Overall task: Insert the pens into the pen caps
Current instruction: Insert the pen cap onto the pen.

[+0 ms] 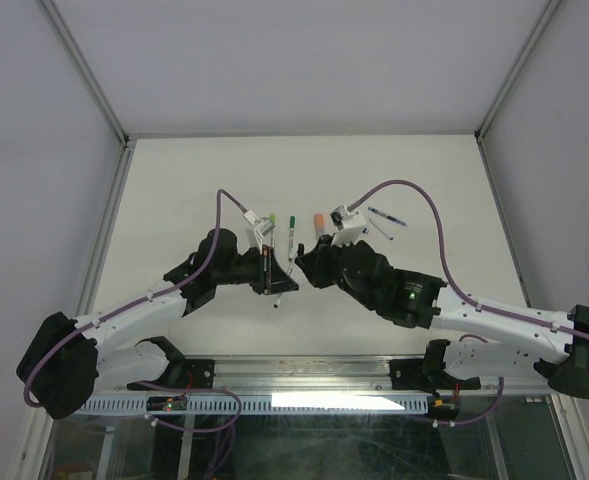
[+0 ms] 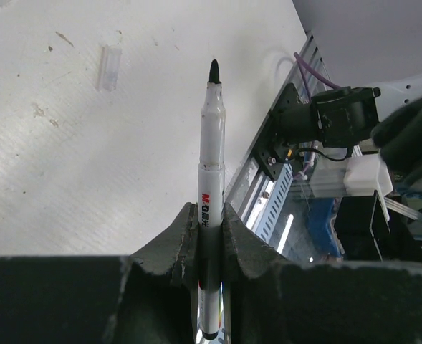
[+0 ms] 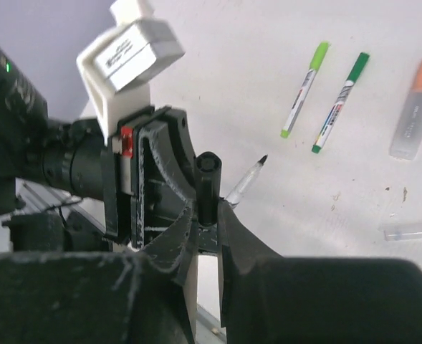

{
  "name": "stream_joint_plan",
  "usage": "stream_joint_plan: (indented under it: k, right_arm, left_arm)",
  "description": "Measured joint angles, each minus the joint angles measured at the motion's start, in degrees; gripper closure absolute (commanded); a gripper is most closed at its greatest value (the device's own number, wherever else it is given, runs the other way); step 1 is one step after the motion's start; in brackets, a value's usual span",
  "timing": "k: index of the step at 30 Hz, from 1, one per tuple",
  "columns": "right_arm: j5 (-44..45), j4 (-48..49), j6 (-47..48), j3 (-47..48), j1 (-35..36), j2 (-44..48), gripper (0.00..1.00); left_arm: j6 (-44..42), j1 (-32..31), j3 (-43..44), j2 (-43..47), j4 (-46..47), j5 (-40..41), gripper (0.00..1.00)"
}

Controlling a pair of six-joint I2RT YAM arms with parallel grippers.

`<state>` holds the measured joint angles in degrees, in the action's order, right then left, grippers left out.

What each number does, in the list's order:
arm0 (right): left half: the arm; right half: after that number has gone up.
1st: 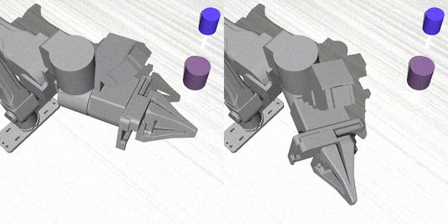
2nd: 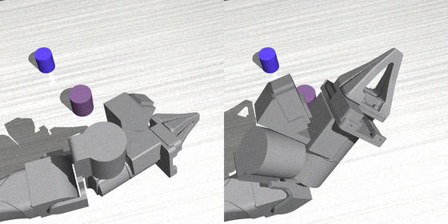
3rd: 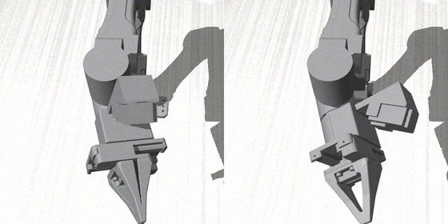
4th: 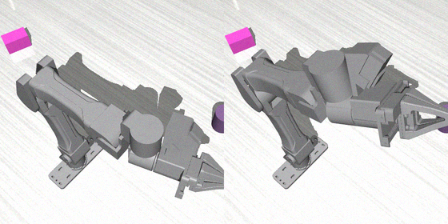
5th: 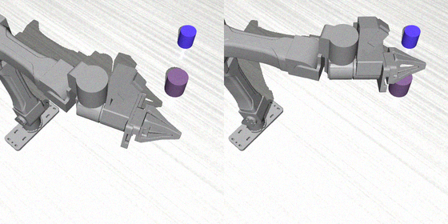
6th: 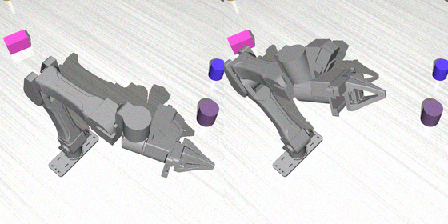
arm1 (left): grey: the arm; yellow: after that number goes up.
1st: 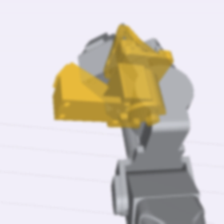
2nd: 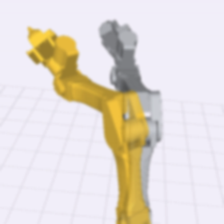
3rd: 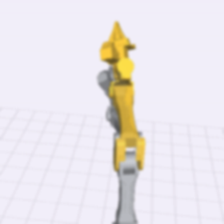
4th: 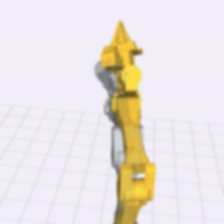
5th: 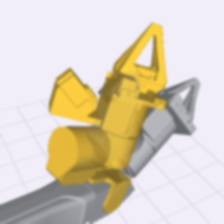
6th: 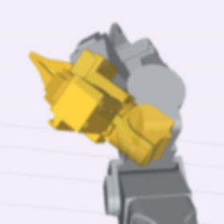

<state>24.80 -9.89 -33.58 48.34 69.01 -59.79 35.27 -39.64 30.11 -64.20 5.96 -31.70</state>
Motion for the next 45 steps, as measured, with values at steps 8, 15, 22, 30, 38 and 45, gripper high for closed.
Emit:
stream_joint_plan:
  k: [8,15,22,30,38,45]
  right_arm:
    - [4.2,-7.78,-12.15,5.66,-2.89,0.37,1.0]
    - [0.07,-9.99,-20.26,5.64,-8.76,1.95,1.0]
    - [-3.28,-4.24,-23.32,2.89,-11.58,5.18,1.0]
    - [-4.35,0.76,-23.34,2.08,-11.74,3.87,1.0]
    - [-6.25,2.6,-23.34,2.08,-11.74,2.05,1.0]
    - [-7.82,3.45,-23.34,2.08,-11.76,1.64,1.0]
  left_arm:
    - [-2.97,0.0,2.93,3.63,-2.34,-0.42,1.0]
    - [-4.96,0.0,4.74,7.8,-3.45,-2.38,1.0]
    - [-5.95,0.0,4.81,8.68,-4.57,-3.96,1.0]
    - [-6.16,0.0,5.51,8.68,-4.68,-5.03,1.0]
    - [-6.16,0.0,5.55,8.66,-4.68,-5.9,1.0]
    - [-6.16,0.0,5.55,8.55,-4.68,-5.92,1.0]
